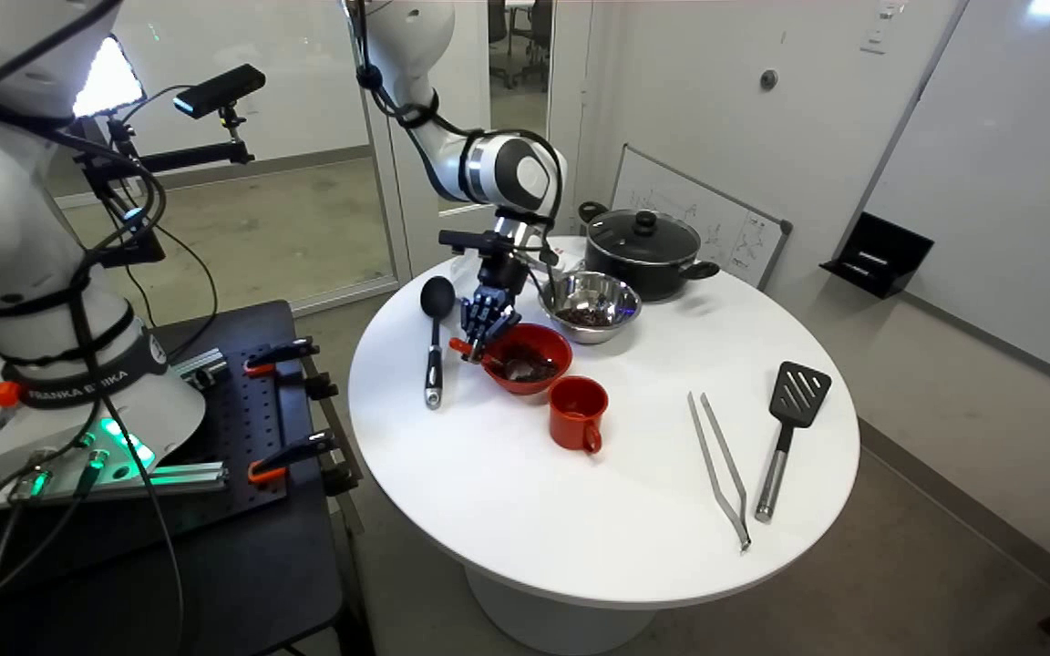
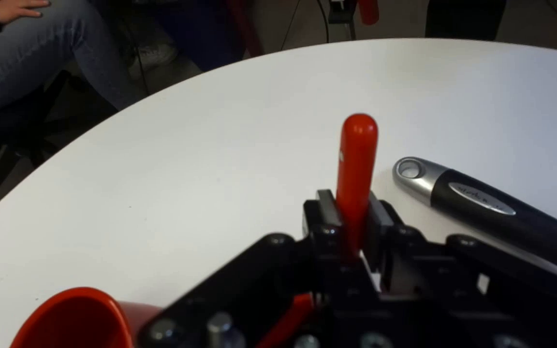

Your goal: Use the spoon to stir the contents in the red bowl then place the spoon in the red mug.

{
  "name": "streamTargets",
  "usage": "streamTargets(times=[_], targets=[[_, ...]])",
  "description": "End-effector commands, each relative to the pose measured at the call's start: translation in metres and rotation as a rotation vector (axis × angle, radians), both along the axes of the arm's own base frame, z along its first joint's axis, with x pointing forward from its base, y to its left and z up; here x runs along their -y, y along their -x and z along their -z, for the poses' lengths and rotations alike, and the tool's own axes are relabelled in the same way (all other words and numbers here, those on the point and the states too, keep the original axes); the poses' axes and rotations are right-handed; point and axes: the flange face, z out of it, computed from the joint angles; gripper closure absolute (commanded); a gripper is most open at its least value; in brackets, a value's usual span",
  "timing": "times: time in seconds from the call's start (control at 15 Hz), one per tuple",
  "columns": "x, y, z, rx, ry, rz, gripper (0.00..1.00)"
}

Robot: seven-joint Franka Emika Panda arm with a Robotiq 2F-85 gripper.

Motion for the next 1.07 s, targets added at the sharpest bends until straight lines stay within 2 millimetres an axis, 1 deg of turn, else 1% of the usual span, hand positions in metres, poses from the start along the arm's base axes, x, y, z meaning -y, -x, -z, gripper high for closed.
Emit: streamTargets(times=[0.0, 0.2, 0.4, 0.6, 0.8, 1.0], targets=[[0.011, -0.016, -0.004, 0.062, 0.065, 0.029, 0.96], [0.010, -0.025, -0.011, 0.100, 0.078, 0.033, 0.96], [-0.002, -0.028, -0.011, 0.099, 0.035, 0.013, 0.96], [-0.014, -0.027, -0.007, 0.088, -0.005, -0.010, 0.96], [-0.021, -0.024, -0.001, 0.072, -0.021, -0.027, 0.96], [-0.034, -0.018, -0.001, 0.059, -0.095, -0.078, 0.96]])
